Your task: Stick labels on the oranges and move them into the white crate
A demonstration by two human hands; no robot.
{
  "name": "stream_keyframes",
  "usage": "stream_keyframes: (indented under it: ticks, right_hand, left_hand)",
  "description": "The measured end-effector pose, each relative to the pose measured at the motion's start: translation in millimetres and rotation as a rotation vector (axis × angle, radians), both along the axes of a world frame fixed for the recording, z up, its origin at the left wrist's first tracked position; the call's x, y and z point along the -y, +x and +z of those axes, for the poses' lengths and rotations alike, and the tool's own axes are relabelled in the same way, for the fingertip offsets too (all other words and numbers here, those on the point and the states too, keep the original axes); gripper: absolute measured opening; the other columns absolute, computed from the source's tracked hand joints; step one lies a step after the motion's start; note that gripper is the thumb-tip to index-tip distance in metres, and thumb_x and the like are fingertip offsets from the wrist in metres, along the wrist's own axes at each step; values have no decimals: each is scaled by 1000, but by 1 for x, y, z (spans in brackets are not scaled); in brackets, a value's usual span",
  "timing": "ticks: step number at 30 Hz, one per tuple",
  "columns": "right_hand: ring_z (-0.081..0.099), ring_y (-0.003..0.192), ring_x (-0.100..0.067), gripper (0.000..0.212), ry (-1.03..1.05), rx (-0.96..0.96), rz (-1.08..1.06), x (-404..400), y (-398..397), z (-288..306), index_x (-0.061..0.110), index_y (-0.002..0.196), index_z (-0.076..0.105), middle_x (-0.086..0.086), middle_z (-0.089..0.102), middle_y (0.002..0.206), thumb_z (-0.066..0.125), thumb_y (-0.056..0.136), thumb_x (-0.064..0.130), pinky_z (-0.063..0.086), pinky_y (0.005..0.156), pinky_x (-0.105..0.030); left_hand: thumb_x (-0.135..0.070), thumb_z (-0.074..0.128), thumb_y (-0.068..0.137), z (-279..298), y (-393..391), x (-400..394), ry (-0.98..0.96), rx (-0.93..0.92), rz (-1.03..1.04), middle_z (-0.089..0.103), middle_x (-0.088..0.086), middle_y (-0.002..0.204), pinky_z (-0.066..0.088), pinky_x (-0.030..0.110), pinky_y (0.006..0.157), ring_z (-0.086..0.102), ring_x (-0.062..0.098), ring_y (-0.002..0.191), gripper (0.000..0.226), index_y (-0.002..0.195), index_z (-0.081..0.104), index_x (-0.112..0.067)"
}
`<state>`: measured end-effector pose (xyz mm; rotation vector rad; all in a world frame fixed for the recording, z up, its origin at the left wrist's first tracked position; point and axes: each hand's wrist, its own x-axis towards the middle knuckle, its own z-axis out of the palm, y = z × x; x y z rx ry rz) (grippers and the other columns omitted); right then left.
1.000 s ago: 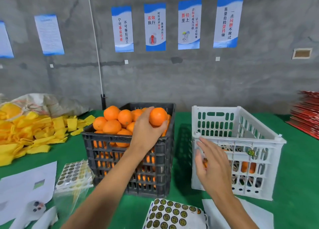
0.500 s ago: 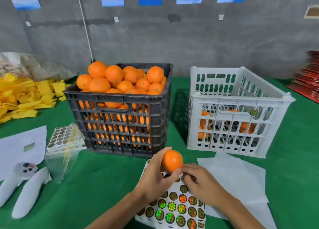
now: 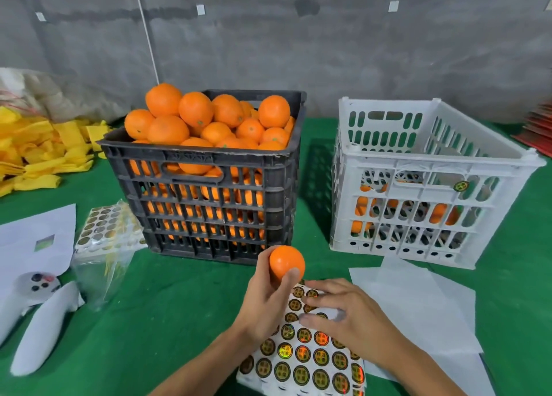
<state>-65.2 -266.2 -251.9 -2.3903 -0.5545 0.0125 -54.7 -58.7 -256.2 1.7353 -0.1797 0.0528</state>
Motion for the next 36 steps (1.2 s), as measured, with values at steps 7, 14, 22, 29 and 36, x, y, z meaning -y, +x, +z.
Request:
stream_keyframes:
  ticks: [7,14,22,29,36]
  right_hand:
    - [43,127,8,35,46,-29,31,5,0,-1,50,121,71,45,48,138,62,90,64,49,100,-27]
    - [38,136,8,45,37,25,22,13,-2,1,49,120,71,43,44,143,66,83,74,34,113,-24]
    - [27,140,13,53,-15,-8,44,22,-1,2,56,123,67,42,40,147,64,76,81,24,119,-27]
    - [51,121,2,28,-8,257,54,15,-3,3,35,114,78,30,61,130,69,92,49,41,104,-31]
    - [58,130,-15,24,-134,594,146,18,-4,2,30,114,79,17,65,135,76,91,34,48,107,-44]
  left_hand:
    - [-70,59,89,-4,1,-1,25,1,3,63,-11,124,54,26,90,68,4,106,54,137,40,-52]
    - [-80,50,90,-5,3,0,184,63,41,61,-14,121,53,29,88,64,6,102,59,139,33,-52]
    - [-72,43,97,6,-6,-6,341,203,14,44,-23,132,51,12,79,65,2,99,62,148,16,-49]
    - [-72,48,98,1,-8,5,212,126,-67,53,-27,116,49,13,81,63,2,101,58,146,23,-50]
    - [-74,47,97,-5,-4,6,158,87,-36,57,-24,103,49,12,74,61,0,80,52,140,27,-52]
